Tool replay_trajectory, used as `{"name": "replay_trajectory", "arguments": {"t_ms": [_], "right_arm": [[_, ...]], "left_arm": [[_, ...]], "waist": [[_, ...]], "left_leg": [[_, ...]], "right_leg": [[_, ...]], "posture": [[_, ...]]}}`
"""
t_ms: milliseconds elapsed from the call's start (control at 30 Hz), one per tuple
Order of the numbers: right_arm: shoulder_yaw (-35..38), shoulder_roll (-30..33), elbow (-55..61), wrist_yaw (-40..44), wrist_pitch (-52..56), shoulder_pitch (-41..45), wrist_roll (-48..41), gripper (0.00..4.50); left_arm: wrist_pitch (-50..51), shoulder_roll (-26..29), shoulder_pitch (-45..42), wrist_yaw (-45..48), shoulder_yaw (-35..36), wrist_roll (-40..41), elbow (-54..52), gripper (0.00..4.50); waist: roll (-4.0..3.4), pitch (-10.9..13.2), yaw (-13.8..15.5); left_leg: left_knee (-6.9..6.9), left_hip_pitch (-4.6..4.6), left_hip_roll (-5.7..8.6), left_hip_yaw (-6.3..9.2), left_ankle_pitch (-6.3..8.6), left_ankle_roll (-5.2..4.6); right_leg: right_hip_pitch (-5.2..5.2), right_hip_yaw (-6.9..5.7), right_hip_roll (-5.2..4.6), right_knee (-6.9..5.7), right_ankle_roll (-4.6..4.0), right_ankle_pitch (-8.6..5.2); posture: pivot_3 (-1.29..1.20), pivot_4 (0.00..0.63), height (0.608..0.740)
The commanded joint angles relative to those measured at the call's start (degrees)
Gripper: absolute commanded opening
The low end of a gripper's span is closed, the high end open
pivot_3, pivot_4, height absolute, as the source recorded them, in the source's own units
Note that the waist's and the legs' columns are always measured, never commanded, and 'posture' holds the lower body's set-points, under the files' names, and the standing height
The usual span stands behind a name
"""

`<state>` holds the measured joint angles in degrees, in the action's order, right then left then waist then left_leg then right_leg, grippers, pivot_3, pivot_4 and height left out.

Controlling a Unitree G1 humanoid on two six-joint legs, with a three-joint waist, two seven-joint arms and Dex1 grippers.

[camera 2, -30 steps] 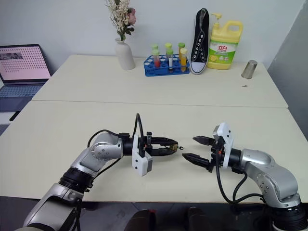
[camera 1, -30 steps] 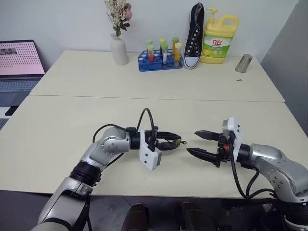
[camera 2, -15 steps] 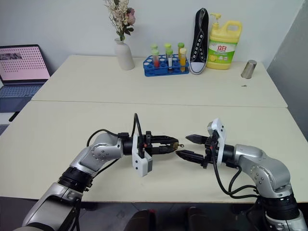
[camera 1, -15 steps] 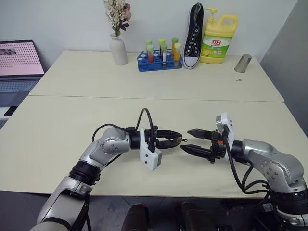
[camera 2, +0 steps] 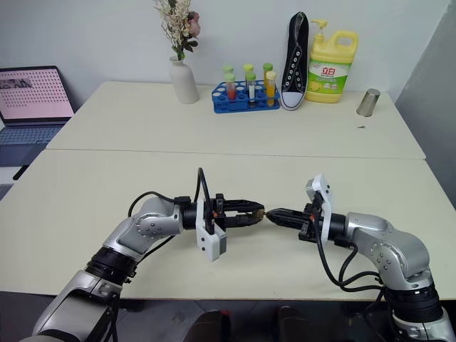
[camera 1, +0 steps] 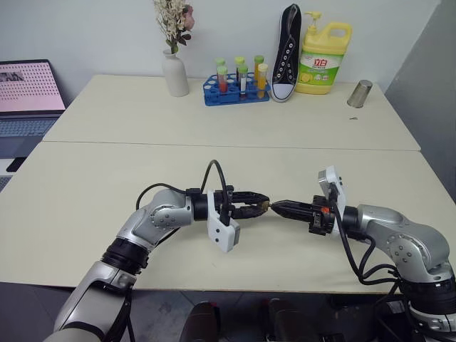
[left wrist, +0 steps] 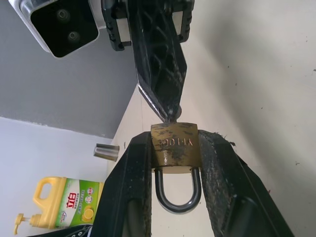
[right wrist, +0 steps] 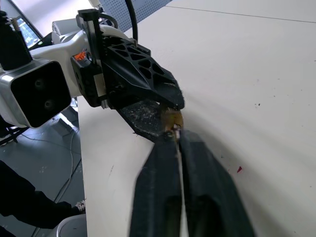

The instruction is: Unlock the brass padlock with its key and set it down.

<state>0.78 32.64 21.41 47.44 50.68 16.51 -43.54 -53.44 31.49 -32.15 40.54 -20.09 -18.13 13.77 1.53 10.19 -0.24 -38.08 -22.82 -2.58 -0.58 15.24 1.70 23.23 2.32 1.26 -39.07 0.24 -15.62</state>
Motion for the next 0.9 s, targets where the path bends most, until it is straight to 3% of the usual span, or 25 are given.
{"name": "replay_trajectory", "arguments": {"t_ms": [33, 267, 633, 900], "right_arm": [[0.16, 0.46, 0.93, 0.98, 0.24, 1.03, -1.60, 0.00], [0.21, 1.12, -0.57, 2.20, 2.19, 3.26, -2.70, 0.00], [3.55, 0.40, -11.04, -2.66, 24.67, 14.10, -12.85, 0.00], [6.73, -2.18, -16.62, -7.68, 34.98, 18.77, -15.47, 0.00]], "left_arm": [[-1.17, 0.52, -0.44, -1.50, 0.16, -0.20, -1.36, 0.98], [-1.72, 0.50, -0.84, -2.19, -0.02, -0.67, -0.67, 0.98], [-6.80, 1.03, -1.00, -7.28, -0.41, -8.87, -0.08, 0.98], [-6.84, 1.00, -0.05, -10.46, -0.92, -11.92, -1.01, 0.98]], "waist": [[0.00, 0.00, 0.00], [0.00, 0.00, 0.00], [0.00, 0.00, -0.01], [-0.01, 0.00, 0.00]], "left_leg": [[0.00, 0.00, 0.00, 0.00, 0.00, 0.00], [0.00, 0.00, 0.00, 0.00, 0.00, 0.00], [0.01, 0.00, -0.01, -0.02, 0.00, 0.00], [0.02, -0.03, -0.01, 0.00, 0.00, -0.01]], "right_leg": [[0.00, 0.00, 0.00, 0.00, 0.00, 0.00], [0.00, 0.00, 0.00, -0.01, 0.00, 0.00], [0.01, 0.01, -0.04, -0.02, -0.01, 0.01], [0.02, -0.03, -0.27, -0.02, -0.01, 0.01]], "posture": [[0.00, 0.150, 0.740], [0.00, 0.150, 0.740], [0.00, 0.150, 0.740], [0.00, 0.150, 0.740]]}}
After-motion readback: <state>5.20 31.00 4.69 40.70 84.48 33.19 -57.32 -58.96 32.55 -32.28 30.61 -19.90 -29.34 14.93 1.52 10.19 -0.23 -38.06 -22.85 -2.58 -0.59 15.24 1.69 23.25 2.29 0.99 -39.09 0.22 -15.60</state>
